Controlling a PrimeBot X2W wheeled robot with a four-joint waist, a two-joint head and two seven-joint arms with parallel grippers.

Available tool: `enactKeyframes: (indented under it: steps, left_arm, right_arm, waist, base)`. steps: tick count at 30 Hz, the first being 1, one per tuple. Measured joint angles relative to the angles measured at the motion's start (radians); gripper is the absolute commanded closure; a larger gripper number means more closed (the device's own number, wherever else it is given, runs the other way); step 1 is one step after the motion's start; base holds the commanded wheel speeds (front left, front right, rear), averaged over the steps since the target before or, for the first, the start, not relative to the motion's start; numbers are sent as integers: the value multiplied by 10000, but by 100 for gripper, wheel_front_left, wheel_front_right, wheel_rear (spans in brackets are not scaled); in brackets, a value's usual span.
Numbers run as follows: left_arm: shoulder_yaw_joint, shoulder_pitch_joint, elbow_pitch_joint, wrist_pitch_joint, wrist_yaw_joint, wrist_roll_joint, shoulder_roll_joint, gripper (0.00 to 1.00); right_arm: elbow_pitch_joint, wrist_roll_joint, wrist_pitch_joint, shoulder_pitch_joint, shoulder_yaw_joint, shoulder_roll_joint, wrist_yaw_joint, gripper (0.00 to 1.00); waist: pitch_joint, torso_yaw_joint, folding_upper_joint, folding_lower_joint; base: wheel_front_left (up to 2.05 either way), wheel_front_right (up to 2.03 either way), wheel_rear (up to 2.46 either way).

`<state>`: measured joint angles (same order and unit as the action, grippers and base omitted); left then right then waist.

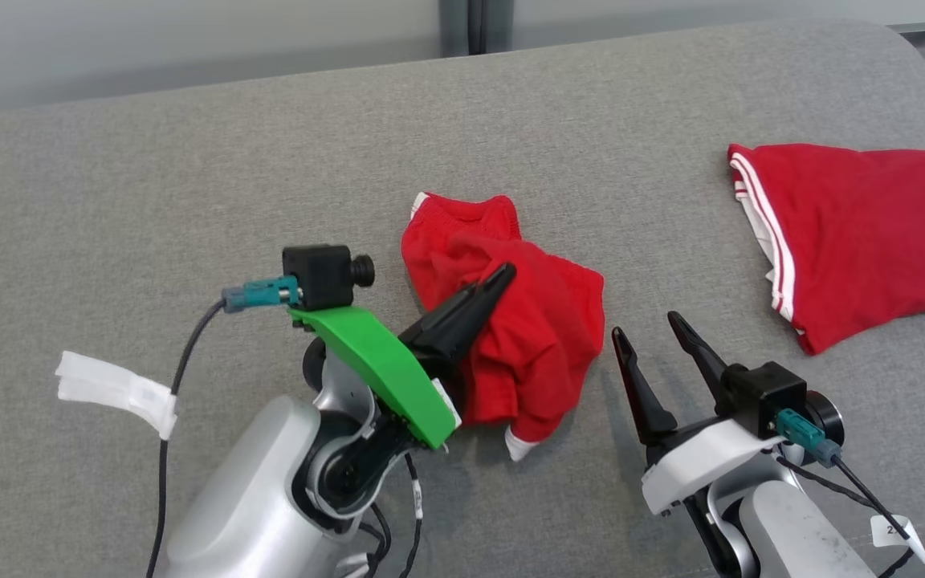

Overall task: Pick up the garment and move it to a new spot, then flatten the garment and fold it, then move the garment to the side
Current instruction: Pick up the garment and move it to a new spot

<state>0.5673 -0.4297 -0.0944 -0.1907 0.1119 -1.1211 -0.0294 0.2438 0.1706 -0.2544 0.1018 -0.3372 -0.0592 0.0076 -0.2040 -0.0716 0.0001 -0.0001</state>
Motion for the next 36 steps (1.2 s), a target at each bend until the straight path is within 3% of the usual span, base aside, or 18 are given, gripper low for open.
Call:
enactKeyframes:
  steps: [3, 8, 9, 10, 11, 12, 13, 26, 30, 36]
  left_arm:
    - [445, 261, -267, 199, -318, 430, -58, 100]
    - [1348, 465, -514, 445, -464, 999, -140, 100]
    - [1499, 465, -581, 556, -508, 1114, -138, 91]
    - [1603, 465, -623, 673, -523, 1151, -140, 63]
    - [1722, 464, -646, 775, -564, 1151, -155, 47]
    - [1877, 463, -681, 836, -600, 1151, -163, 13]
    - [2057, 463, -688, 894, -606, 1149, -174, 0]
    - [3120, 355, -888, 945, -759, 1592, -188, 0]
    - [2637, 385, -930, 1292, -1120, 2107, -433, 0]
    - [1492, 611, -1212, 1952, -1889, 2274, -1455, 0]
  right_arm:
    - [-6, 40, 0, -121, 10, 4, -2, 0]
    - [-127, 52, 0, -133, 46, 19, -42, 0]
    - [-163, 52, 0, -133, 52, 23, -82, 0]
    - [-192, 52, 0, -133, 65, 21, -84, 0]
    - [-244, 52, 0, -132, 69, 21, -90, 0]
    - [-309, 50, 0, -131, 65, 23, -92, 0]
    - [-383, 42, 0, -130, 48, 23, -90, 0]
    - [-1801, -491, -2, -42, -1168, 23, 226, 0]
    - [-2150, -531, -2, 35, -1363, 25, 263, 0]
    - [-2173, -579, -2, 66, -1743, 13, 368, 0]
  waist:
    - [29, -242, 0, 0]
    - [30, -534, 0, 0]
    - [19, -572, 0, 0]
    - [9, -606, 0, 0]
    - [1, -634, 0, 0]
    - [-4, -657, 0, 0]
    - [-11, -671, 0, 0]
    - [90, -425, 0, 0]
    - [172, -142, 0, 0]
    - [333, 428, 0, 0]
  base:
    - [0, 0, 0]
    - [0, 0, 0]
    - [0, 0, 0]
    - [0, 0, 0]
    - [0, 0, 0]
    - [0, 0, 0]
    - [0, 0, 0]
    - [0, 0, 0]
    - [0, 0, 0]
    - [0, 0, 0]
